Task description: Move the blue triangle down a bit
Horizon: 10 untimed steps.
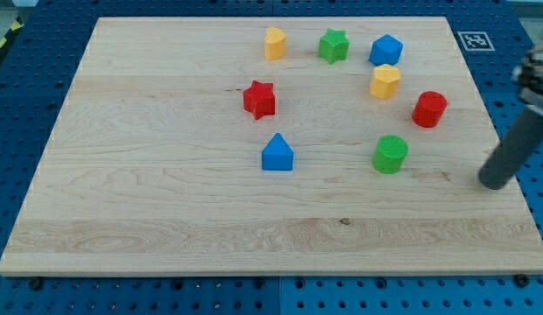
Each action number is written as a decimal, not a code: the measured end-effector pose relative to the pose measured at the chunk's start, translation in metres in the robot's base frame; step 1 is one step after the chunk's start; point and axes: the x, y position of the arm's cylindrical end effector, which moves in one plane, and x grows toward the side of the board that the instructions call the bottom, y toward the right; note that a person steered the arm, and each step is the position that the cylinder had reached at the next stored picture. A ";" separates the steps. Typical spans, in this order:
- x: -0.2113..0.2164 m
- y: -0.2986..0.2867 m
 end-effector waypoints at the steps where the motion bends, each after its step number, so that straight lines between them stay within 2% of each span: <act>1: 0.018 -0.063; 2: -0.029 -0.154; 3: -0.057 -0.107; 4: -0.052 -0.059; 5: -0.062 -0.140; 6: -0.103 -0.210; 7: -0.121 -0.203; 8: -0.051 -0.206; 9: -0.061 -0.217; 10: -0.092 -0.198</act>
